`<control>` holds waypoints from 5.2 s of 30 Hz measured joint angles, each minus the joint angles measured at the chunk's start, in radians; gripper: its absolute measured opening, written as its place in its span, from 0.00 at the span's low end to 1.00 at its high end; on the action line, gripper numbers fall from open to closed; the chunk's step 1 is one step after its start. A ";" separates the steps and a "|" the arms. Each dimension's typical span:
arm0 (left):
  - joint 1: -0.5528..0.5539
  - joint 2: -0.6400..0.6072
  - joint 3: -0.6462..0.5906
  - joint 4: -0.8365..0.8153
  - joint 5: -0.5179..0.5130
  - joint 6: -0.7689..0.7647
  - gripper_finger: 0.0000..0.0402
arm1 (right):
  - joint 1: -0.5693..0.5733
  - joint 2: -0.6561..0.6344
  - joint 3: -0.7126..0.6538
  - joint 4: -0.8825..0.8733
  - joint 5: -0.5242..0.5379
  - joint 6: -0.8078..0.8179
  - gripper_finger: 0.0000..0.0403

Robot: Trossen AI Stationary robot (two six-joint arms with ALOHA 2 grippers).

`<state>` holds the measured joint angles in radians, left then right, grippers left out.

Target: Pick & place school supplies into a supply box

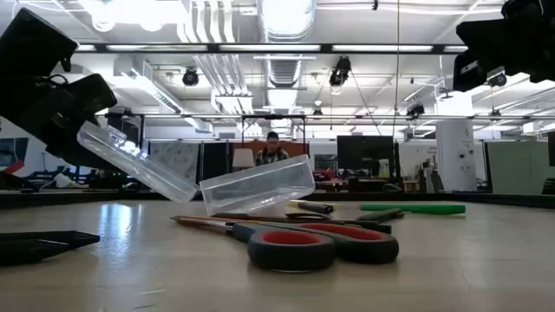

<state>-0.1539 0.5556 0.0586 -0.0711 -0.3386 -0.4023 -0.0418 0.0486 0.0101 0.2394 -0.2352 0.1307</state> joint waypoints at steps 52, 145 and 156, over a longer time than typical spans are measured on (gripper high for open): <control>0.000 0.000 0.000 0.000 0.000 0.000 0.02 | 0.000 0.000 0.000 0.000 0.131 0.041 0.02; -0.003 0.054 0.588 -0.674 0.346 -0.257 0.02 | 0.126 1.514 0.955 -0.864 0.208 0.494 0.42; -0.003 0.089 0.582 -0.674 0.346 -0.209 0.02 | 0.313 1.780 1.244 -0.886 0.176 0.556 0.42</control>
<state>-0.1574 0.6448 0.6402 -0.7448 0.0077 -0.6109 0.2711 1.8290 1.2537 -0.6464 -0.0596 0.6863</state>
